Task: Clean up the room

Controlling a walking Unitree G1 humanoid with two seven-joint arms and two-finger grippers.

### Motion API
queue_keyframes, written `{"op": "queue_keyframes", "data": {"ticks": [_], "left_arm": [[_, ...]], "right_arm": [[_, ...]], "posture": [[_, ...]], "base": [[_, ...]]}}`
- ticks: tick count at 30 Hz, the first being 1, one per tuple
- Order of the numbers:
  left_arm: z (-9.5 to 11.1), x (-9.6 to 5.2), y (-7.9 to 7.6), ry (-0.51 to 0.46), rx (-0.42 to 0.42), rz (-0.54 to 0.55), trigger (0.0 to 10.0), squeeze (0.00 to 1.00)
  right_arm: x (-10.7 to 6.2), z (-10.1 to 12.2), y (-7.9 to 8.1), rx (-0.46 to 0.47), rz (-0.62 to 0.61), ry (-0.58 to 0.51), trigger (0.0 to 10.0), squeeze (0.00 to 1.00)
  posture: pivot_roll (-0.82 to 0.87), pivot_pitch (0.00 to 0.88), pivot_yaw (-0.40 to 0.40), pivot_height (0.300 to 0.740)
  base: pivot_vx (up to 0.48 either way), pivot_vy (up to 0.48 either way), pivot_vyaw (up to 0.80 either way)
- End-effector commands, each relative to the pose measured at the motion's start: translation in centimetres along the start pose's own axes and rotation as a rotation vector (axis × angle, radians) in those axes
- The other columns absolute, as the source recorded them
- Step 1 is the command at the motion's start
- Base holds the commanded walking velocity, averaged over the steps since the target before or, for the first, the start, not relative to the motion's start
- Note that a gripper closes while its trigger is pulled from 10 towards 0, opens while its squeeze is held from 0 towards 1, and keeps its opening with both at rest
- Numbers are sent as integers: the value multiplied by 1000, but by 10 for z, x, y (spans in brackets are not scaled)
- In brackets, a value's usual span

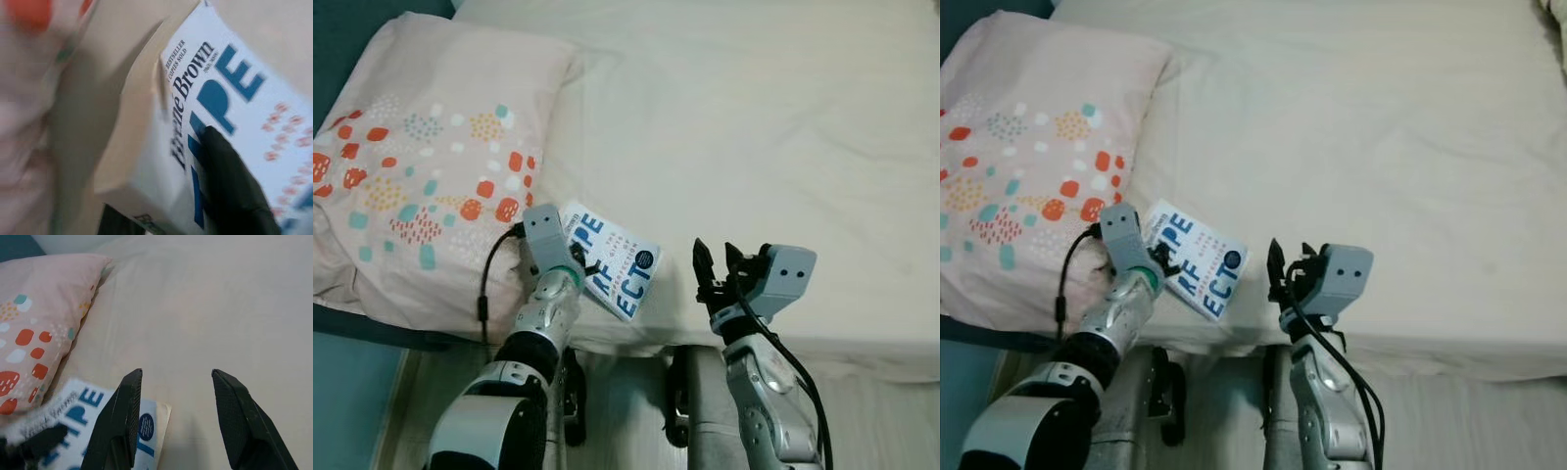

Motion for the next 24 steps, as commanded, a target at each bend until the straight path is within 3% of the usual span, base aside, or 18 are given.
{"op": "queue_keyframes", "data": {"ticks": [1,4,5,6,9,12,16,17,19,20,24], "left_arm": [[-34,-4,0,87,70,9,10000,1000],[-32,-3,0,73,90,12,10000,1000],[-25,-2,5,33,144,31,10000,0],[-25,-2,5,33,144,31,10000,0],[6,-2,27,-114,265,64,10000,0],[18,-3,32,-173,292,36,10000,0],[22,-4,40,-171,238,16,10000,0],[23,-3,42,-150,150,-7,10000,0],[23,-3,42,-150,150,-7,10000,0],[22,-2,43,-131,116,-9,10000,1000],[19,-1,43,-113,101,-4,10000,1000]], "right_arm": [[-2,-11,10,39,1,36,10000,0],[-1,-11,10,39,3,37,10000,0],[0,-10,11,39,5,38,10000,0],[0,-10,11,39,5,38,10000,0],[4,-8,10,41,11,31,10000,0],[7,-7,10,43,14,28,10000,0],[11,-7,12,45,23,24,10000,0],[13,-6,15,48,31,21,10000,0],[13,-6,15,48,31,21,10000,0],[15,-6,16,49,35,20,10000,0],[16,-6,16,49,38,21,10000,0]], "posture": [[-61,373,150,630],[-61,373,150,630],[-49,361,149,630],[-49,361,149,630],[-33,341,150,630],[-17,327,150,630],[-5,310,148,630],[-5,307,147,630],[-5,307,147,630],[4,297,143,630],[2,292,141,630]], "base": [[0,0,0],[0,0,0],[0,0,0],[0,0,0],[0,0,0],[0,0,0],[0,0,0],[0,0,0],[0,0,0],[0,0,0],[0,0,0]]}}
Point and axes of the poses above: a point about 5 cm out from each wrist's last joint towards the gripper, its own x axis pointing out of the wrist towards the gripper, its own z axis along the axis of the wrist's last joint, y = z × x, the point moved 5 cm from there along x, pointing out of the wrist towards the gripper, and after that the axes turned 7 degrees about x, right-handed, at the moved point
